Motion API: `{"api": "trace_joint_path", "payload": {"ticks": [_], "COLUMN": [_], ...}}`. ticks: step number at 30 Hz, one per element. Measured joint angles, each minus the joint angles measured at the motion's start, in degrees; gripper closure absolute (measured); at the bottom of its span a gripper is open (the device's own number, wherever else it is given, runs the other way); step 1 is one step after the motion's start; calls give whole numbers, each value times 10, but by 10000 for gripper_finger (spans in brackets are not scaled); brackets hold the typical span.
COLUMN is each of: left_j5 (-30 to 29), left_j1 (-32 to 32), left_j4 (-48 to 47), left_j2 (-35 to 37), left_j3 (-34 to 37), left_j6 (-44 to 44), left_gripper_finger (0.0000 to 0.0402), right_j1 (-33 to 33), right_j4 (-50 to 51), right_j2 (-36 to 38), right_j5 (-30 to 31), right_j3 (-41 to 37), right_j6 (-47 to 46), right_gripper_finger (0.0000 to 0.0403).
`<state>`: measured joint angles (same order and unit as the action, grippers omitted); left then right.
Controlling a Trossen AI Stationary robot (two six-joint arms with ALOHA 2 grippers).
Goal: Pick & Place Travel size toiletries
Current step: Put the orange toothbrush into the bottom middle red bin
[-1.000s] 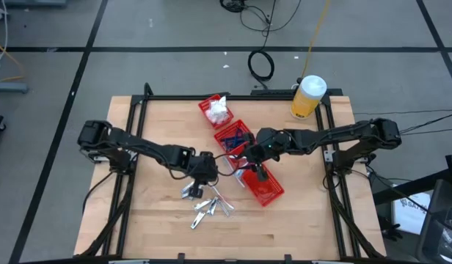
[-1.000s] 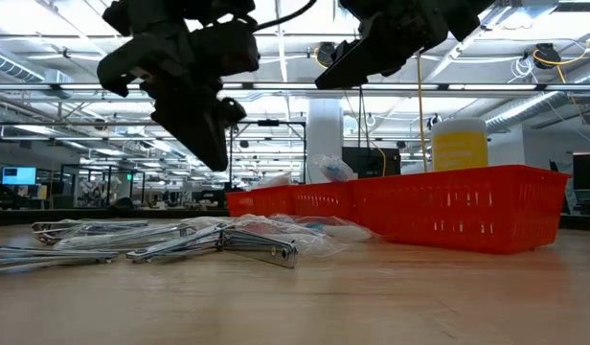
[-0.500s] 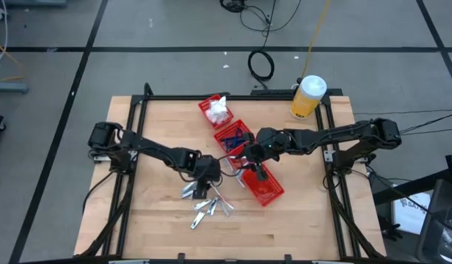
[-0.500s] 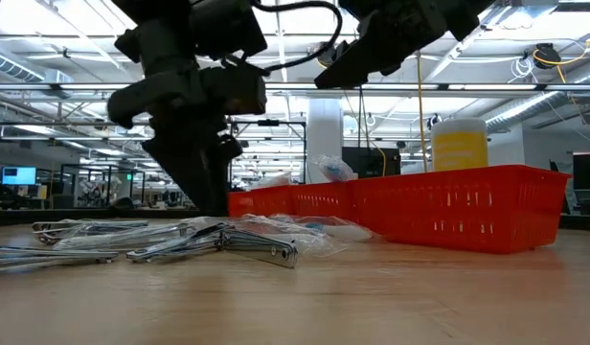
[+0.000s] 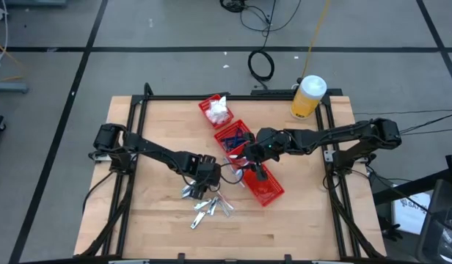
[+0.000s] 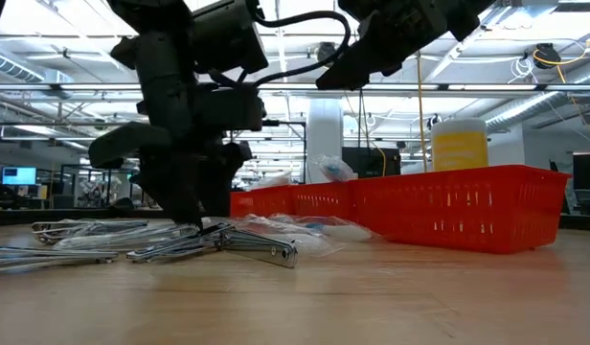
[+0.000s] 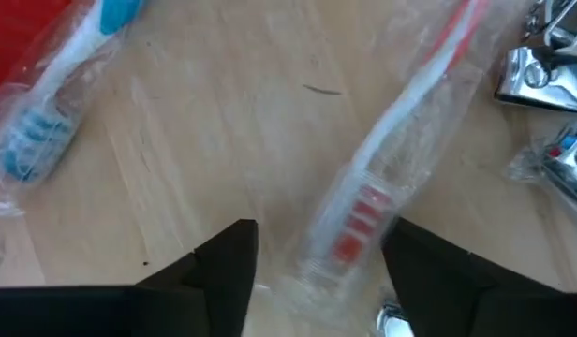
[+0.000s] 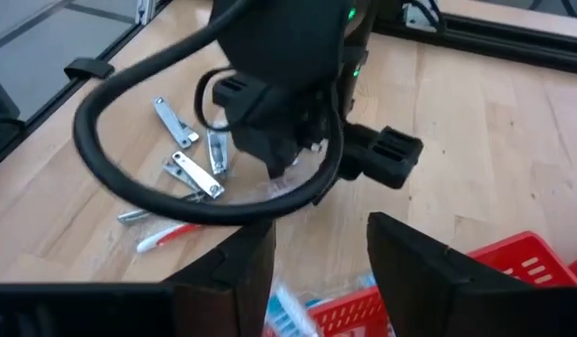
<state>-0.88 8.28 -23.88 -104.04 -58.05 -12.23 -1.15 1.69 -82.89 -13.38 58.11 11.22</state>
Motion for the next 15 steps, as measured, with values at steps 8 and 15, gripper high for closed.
{"api": "trace_joint_path", "payload": {"ticks": [8, 15], "left_j5": [36, 42], "left_j1": [-9, -15], "left_j4": [2, -7], "left_j2": [-4, -4], "left_j3": [0, 0], "left_j6": [-34, -54], "left_gripper_finger": [297, 353], "right_j1": [0, 0], "right_j4": [5, 5], "right_j2": [0, 0], "right_j5": [0, 0], "right_j3": [0, 0], "right_j6": [0, 1], "right_gripper_finger": [246, 249]}}
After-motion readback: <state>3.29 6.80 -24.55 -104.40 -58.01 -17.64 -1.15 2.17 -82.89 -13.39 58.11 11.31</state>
